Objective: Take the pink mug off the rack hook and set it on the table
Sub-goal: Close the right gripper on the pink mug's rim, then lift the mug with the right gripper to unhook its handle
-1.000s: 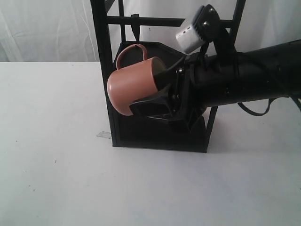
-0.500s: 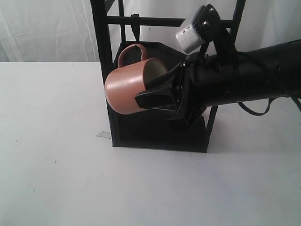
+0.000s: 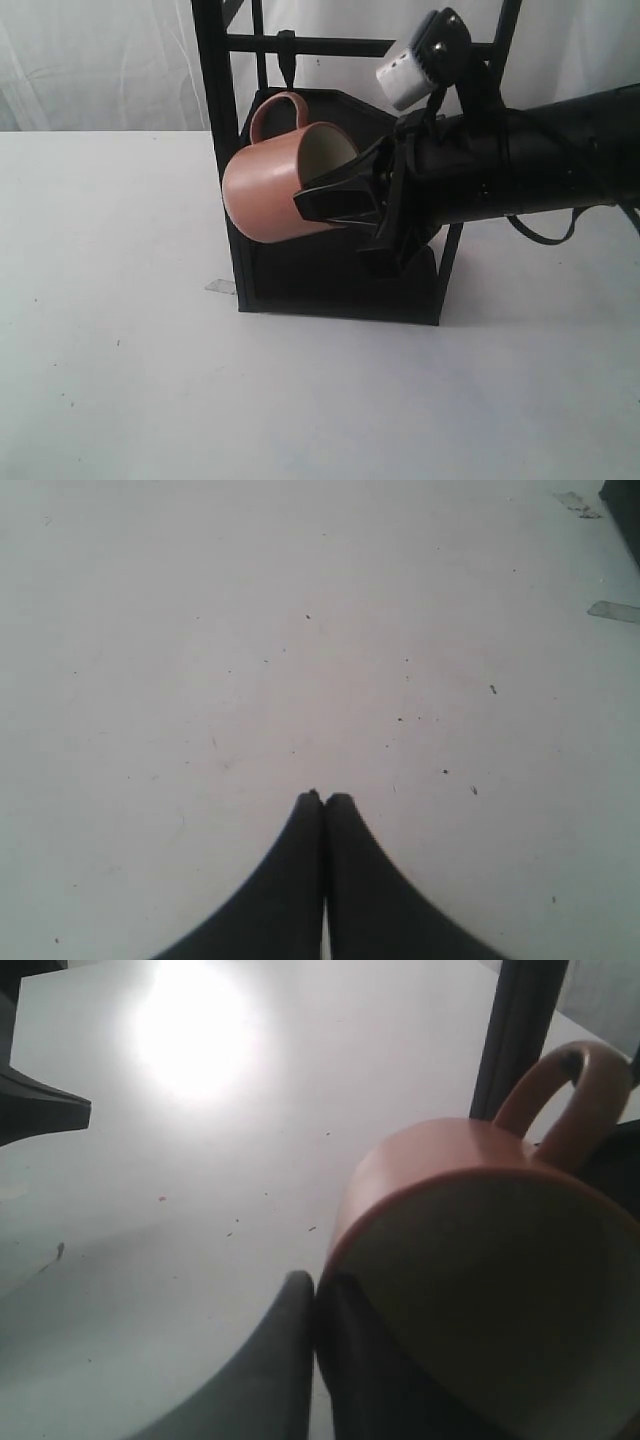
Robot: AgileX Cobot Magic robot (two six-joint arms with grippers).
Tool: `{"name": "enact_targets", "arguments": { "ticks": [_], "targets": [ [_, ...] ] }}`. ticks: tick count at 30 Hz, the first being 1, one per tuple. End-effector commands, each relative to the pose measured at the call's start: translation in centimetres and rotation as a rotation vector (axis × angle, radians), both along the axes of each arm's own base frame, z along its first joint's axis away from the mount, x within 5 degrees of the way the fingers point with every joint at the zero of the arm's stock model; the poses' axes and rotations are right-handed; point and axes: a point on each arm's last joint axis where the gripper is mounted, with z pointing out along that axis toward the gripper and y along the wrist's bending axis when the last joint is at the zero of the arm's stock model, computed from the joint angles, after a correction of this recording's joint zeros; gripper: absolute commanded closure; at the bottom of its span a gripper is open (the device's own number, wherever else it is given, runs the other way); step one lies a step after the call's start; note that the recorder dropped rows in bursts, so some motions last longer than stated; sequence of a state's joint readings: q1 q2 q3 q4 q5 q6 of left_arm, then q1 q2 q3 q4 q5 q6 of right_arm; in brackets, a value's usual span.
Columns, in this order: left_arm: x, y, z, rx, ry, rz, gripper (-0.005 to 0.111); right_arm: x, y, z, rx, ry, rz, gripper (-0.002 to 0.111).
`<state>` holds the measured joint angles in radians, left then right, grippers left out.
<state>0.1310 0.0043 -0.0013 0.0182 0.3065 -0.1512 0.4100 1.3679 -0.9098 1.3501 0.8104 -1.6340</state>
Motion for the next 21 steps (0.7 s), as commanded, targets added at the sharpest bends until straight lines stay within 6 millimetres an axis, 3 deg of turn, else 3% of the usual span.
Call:
{"name": "enact_targets", "arguments": {
  "ticks": [1, 12, 21],
  "targets": [
    [-0.1, -0.1, -0.3, -0.009, 0.027, -0.004, 0.107, -0.5, 0.1, 0.3, 0.030, 0.016, 0.037, 0.108],
    [-0.1, -0.1, -0.3, -0.009, 0.027, -0.004, 0.107, -3.3, -0.6, 3.3, 0.086, -0.076, 0.123, 0.108],
    [-0.1, -0.1, -0.3, -0.009, 0.027, -0.004, 0.107, -4.0, -0.8, 4.0, 0.110, -0.050, 0.125, 0.108]
  ]
}}
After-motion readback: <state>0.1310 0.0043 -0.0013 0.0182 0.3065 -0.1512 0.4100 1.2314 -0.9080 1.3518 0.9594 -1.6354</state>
